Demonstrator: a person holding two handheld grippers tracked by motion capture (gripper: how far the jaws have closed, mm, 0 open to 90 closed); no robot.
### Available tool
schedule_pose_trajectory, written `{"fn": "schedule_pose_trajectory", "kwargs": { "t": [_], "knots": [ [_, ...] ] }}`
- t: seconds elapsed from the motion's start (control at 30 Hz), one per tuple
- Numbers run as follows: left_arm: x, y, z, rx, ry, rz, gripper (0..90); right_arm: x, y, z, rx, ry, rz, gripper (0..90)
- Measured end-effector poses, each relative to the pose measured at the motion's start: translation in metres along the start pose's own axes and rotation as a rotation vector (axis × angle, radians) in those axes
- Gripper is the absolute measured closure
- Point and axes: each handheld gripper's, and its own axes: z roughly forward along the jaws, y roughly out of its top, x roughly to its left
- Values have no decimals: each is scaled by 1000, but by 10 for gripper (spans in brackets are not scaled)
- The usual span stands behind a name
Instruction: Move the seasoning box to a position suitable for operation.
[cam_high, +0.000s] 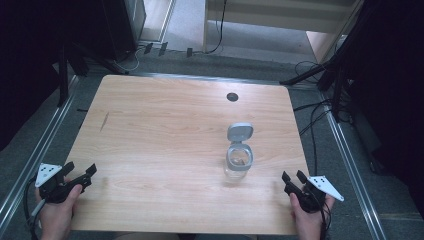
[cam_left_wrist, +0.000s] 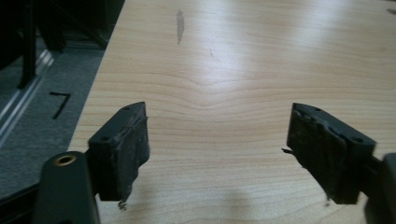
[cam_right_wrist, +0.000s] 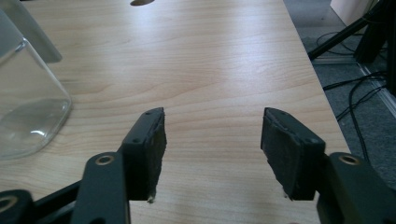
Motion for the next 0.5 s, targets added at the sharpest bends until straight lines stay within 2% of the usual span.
{"fn": "schedule_pose_trajectory", "kwargs": {
  "t": [0.03,0.07,0.1,0.13,0.17,0.2,0.23,0.27,0.3,0.33,0.37,0.4,0.47,0.5],
  "knots": [
    [-2,0,0,5,15,17,264,0,0,0,-6,4,-1,493],
    [-5,0,0,1,32,32,264,0,0,0,-6,4,-1,493],
    [-7,0,0,-2,36,35,335,1,0,-1,-14,28,-7,577],
    [-9,2,0,-1,14,-1,335,1,0,-1,-14,28,-7,577],
    [-10,3,1,11,-21,-48,420,3,2,-1,-8,28,-35,606],
    [-12,5,1,15,-36,-71,420,3,2,-1,-8,28,-35,606],
    [-16,6,2,10,-47,-66,449,5,4,-2,2,23,-42,613],
    [-22,8,4,13,-63,-42,493,7,7,-3,-12,33,-25,630],
    [-28,10,6,20,-90,-26,493,7,7,-3,-12,33,-25,630],
    [-38,14,10,27,-152,-20,541,8,11,-5,-39,40,0,694],
    [-43,16,13,32,-184,-23,553,10,13,-5,-48,56,13,720],
    [-49,19,14,39,-209,-16,577,12,14,-4,-57,58,14,759],
    [-53,21,15,46,-221,-3,642,18,15,-2,-67,51,2,789],
    [-66,27,18,63,-263,15,674,22,17,1,-61,59,0,815]
  ]
}}
